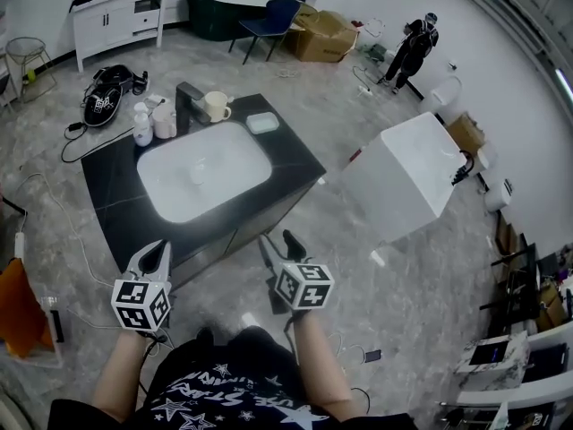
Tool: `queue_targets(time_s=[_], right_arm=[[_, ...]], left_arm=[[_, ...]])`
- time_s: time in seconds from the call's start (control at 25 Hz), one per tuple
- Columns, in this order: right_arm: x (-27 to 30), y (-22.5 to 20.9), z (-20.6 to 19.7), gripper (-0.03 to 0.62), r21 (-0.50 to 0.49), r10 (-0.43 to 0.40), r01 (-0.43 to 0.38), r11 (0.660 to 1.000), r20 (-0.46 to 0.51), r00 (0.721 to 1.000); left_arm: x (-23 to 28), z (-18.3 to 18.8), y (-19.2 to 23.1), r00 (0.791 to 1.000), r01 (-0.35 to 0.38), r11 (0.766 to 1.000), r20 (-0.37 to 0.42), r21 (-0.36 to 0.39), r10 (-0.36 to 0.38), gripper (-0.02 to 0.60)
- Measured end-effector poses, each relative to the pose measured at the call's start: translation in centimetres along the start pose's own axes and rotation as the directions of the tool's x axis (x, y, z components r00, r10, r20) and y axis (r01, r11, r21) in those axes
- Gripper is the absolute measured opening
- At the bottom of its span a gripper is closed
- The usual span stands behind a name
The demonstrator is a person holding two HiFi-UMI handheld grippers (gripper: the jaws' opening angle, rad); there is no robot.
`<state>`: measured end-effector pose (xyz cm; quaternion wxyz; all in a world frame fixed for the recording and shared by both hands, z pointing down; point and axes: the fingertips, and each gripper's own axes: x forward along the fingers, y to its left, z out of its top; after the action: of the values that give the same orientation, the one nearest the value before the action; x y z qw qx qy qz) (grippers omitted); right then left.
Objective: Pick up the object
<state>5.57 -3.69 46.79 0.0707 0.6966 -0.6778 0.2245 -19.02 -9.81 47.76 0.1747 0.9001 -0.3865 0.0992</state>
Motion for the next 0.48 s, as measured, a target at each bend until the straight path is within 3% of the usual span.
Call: queue_targets(time_s=[0.48], right_arm=[[7.3, -4.6, 3.2, 0.265, 0.019, 0.02, -0.02, 1.0, -0.004, 1.0]], left_arm=[[6.3, 0.9, 0.6, 0.999, -0.019, 1.0, -0.039, -0.008, 0.019, 0.009]])
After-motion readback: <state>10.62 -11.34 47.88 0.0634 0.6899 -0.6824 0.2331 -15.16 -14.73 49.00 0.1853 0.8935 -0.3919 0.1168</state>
